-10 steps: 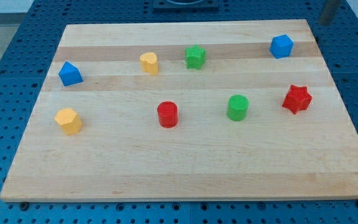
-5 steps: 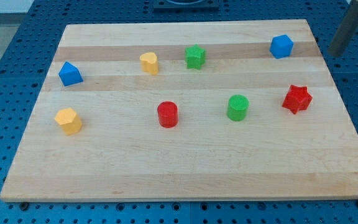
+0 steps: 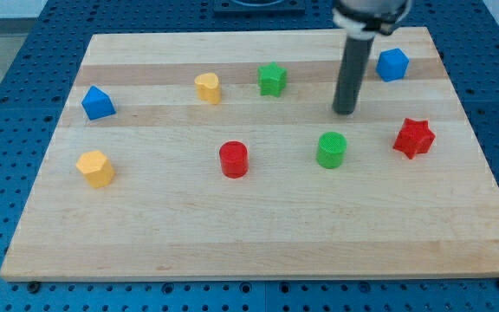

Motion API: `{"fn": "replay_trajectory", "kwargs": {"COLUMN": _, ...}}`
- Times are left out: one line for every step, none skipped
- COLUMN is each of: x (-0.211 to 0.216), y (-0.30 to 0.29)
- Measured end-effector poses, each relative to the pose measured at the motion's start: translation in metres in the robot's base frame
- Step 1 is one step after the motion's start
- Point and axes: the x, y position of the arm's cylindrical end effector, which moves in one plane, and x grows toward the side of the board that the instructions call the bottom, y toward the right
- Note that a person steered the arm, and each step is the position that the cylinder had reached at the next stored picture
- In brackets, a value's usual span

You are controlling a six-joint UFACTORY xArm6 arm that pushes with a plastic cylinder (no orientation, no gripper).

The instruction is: Point at the yellow hexagon

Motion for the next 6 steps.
{"fn": "replay_trajectory", "kwargs": {"x": 0.011, "y": -0.05}}
{"fn": "replay_trajectory", "kwargs": {"x": 0.011, "y": -0.1}}
{"fn": "replay_trajectory", "kwargs": {"x": 0.011, "y": -0.148}}
{"fn": "replay_trajectory", "kwargs": {"x": 0.011, "y": -0.213}}
{"fn": "replay_trajectory", "kwargs": {"x": 0.023, "y": -0.268}}
{"fn": "replay_trajectory", "kwargs": {"x": 0.059, "y": -0.281}}
